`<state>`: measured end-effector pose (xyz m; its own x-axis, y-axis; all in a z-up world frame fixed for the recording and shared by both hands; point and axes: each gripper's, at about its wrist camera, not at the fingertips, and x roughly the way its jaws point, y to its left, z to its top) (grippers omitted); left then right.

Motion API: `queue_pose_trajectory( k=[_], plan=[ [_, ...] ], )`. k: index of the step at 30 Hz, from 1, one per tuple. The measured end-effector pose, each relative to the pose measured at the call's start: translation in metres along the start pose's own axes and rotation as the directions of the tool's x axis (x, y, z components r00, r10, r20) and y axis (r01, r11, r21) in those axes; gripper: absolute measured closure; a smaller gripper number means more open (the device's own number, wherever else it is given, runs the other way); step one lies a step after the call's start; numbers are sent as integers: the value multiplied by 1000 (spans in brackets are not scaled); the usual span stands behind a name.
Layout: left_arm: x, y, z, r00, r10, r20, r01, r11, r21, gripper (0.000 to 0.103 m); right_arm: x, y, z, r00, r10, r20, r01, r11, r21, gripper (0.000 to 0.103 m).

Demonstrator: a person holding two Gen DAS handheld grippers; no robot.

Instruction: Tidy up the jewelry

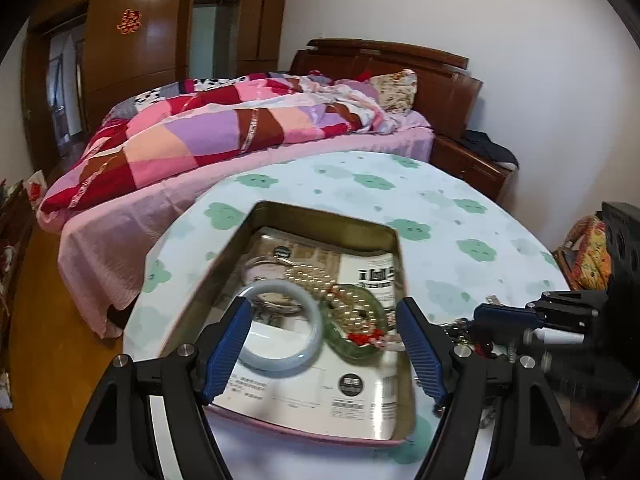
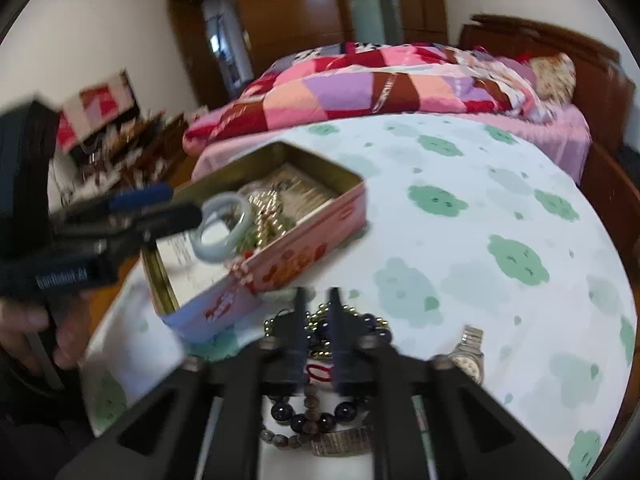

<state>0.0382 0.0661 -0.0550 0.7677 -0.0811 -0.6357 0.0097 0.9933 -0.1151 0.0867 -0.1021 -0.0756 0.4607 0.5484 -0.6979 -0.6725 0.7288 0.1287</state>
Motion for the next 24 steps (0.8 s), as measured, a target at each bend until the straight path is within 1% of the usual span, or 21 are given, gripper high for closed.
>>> queue_pose_trajectory(
  k=[1,4,6,7,10,12,13,14,15,17,18,19,20,21,23,24],
  plan=[
    [0,2,0,1000,6,1,-6,1000,-4,28,4,6,0,1000,1,-1,-1,1000,-24,56],
    [0,5,1,1000,10,1,-10,1000,-17,28,18,19,2,1000,0,-31,-2,997,-79,56],
    [0,5,1,1000,6,2,-6,1000,-19,28,27,27,2,998,-26,-50,20,992,-128,56],
    [1,5,1,1000,2,0,-2,1000,-20,27,31,33,2,997,-41,-58,31,985,-172,56],
    [2,6,0,1000,-1,-6,1,1000,-25,27,44,45,2,991,-98,-92,67,954,-293,57],
    [3,7,0,1000,-5,-8,5,1000,-30,27,51,50,0,985,-145,-97,99,921,-377,57],
    [4,7,0,1000,13,-14,-14,999,-31,27,55,51,-2,983,-148,-107,92,908,-408,57],
    [5,8,0,1000,17,-16,-18,999,-31,27,58,49,-3,983,-131,-126,66,903,-424,57],
    [5,10,-1,1000,1,-20,-2,999,-43,27,58,48,-4,986,-116,-119,52,894,-445,57],
    [5,12,0,1000,-14,-21,13,998,-65,27,58,45,-5,988,-91,-122,24,884,-467,59],
    [5,13,0,1000,-13,-19,11,997,-70,27,59,41,-3,988,-60,-145,-11,896,-444,65],
    [5,14,0,1000,-9,-17,8,997,-72,27,60,36,-1,985,-27,-169,-45,911,-411,75],
    [5,15,0,1000,-7,-17,6,997,-75,27,61,30,2,982,6,-188,-76,927,-368,77],
    [5,15,0,1000,-10,-17,8,997,-79,27,62,28,2,982,8,-186,-74,934,-349,77],
    [5,16,0,1000,-13,-19,11,996,-84,27,61,30,0,985,-6,-174,-56,935,-350,78],
    [5,15,-1,1000,-13,-18,12,997,-82,27,60,32,-2,986,-17,-166,-44,933,-356,83]
  ],
)
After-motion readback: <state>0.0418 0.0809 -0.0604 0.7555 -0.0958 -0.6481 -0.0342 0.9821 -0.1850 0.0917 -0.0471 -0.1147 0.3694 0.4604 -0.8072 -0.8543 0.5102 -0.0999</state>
